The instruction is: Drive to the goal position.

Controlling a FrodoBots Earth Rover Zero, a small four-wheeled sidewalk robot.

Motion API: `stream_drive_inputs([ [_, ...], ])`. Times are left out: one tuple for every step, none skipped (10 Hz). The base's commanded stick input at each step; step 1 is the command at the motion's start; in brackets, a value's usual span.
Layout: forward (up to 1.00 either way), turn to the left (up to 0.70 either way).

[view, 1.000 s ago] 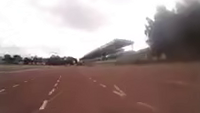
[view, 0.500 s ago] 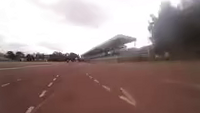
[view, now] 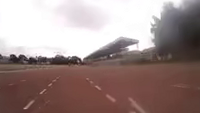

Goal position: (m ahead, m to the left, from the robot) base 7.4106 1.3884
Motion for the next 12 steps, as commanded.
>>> stream_drive_inputs([
  [1.0, -0.01],
  [1.0, -0.01],
  [1.0, -0.01],
  [1.0, -0.01],
  [1.0, -0.01],
  [1.0, -0.01],
  [1.0, -0.01],
  [1.0, -0.01],
  [1.0, -0.01],
  [1.0, -0.01],
  [1.0, -0.01],
  [1.0, -0.01],
])
